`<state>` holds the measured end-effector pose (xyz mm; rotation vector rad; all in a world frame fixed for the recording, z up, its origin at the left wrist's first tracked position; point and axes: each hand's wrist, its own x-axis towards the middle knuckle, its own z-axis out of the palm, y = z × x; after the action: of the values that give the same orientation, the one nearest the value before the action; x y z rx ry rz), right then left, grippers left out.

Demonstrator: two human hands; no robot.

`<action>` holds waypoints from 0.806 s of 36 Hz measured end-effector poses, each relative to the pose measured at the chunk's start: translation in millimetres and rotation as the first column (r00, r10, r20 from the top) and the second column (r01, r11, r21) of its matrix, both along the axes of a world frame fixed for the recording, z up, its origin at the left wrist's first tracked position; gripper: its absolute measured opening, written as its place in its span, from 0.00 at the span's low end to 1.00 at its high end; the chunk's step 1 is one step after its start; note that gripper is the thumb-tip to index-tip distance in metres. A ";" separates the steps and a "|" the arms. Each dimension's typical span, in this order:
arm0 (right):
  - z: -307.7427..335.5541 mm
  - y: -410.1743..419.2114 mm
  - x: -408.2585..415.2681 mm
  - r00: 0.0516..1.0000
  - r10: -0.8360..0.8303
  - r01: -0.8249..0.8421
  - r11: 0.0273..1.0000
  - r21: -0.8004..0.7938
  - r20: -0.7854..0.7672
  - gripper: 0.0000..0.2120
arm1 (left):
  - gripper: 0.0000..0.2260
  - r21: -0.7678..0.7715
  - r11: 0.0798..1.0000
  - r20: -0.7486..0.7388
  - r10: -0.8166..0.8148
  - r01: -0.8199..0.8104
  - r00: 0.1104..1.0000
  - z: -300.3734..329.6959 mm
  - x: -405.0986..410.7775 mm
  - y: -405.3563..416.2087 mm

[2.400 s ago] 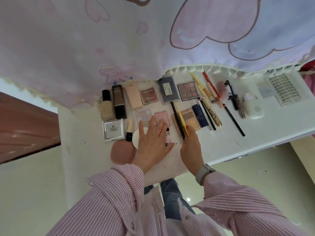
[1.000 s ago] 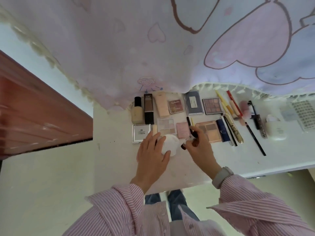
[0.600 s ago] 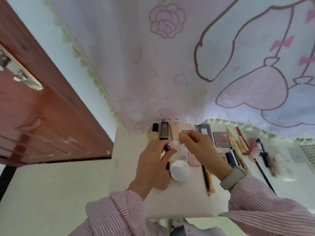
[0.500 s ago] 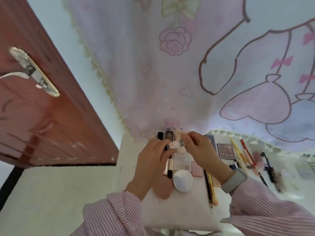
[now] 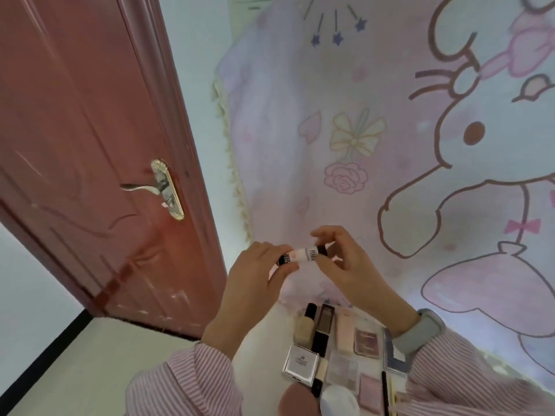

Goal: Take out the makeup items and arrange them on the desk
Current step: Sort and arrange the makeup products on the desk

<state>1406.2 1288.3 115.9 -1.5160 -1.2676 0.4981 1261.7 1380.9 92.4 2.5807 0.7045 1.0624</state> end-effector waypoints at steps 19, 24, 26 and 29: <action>58.0 93.9 -110.5 0.916 0.398 -0.399 0.917 -0.002 -0.040 0.13 | 0.13 0.074 0.889 0.205 0.430 -0.452 0.879 43.0 -135.1 22.5; 44.6 106.7 -138.0 0.865 0.501 -0.501 0.865 0.019 -0.030 0.10 | 0.15 0.046 0.858 0.198 0.493 -0.511 0.847 30.0 -165.2 20.7; 39.3 110.7 -148.7 0.840 0.539 -0.540 0.841 -0.012 -0.056 0.04 | 0.18 0.034 0.844 0.194 0.520 -0.536 0.832 21.8 -176.2 20.8; 26.3 118.7 -163.2 0.856 0.513 -0.516 0.855 -0.047 -0.060 0.10 | 0.17 0.018 0.833 0.195 0.539 -0.552 0.819 7.9 -186.9 22.9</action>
<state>1243.0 1407.0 142.2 -1.1908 -1.6408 0.9208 1074.8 1403.8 100.3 2.3385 1.4370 1.4878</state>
